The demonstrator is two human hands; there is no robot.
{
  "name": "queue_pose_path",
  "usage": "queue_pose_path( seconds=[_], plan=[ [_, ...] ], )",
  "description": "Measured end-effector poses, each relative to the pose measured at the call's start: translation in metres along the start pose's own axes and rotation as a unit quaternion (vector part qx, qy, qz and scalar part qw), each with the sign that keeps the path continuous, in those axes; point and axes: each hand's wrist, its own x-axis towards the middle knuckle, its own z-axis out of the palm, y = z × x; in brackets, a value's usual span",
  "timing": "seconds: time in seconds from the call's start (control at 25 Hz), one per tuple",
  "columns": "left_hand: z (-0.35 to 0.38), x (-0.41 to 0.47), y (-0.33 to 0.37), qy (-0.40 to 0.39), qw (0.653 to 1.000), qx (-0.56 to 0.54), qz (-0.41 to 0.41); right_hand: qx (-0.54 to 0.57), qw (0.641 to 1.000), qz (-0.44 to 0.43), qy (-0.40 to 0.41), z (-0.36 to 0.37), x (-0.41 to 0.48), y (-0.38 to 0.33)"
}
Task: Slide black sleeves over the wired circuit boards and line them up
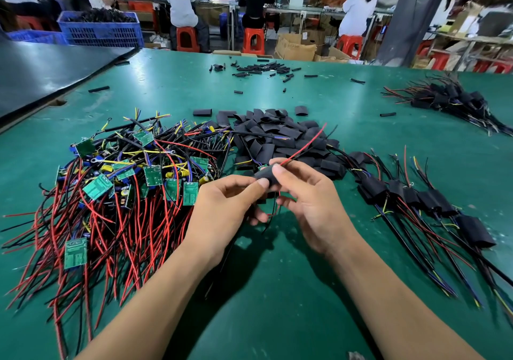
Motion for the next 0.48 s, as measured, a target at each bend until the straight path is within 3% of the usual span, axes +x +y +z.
queue_pose_path(
  seconds=[0.16, 0.28, 0.48],
  plan=[
    [-0.0047, 0.0033, -0.0036, 0.038, 0.991, 0.110, 0.059, -0.021, 0.999, 0.040, 0.000, -0.0025, 0.0005, -0.0010],
    [-0.0047, 0.0030, -0.0031, 0.036, 0.983, 0.169, 0.069, -0.048, 0.999, 0.023, -0.007, -0.0055, 0.0013, -0.0006],
    [-0.0032, -0.0023, 0.0059, -0.081, 0.993, 0.081, -0.038, -0.113, 0.990, -0.076, 0.024, -0.0070, 0.0007, -0.0017]
  ],
)
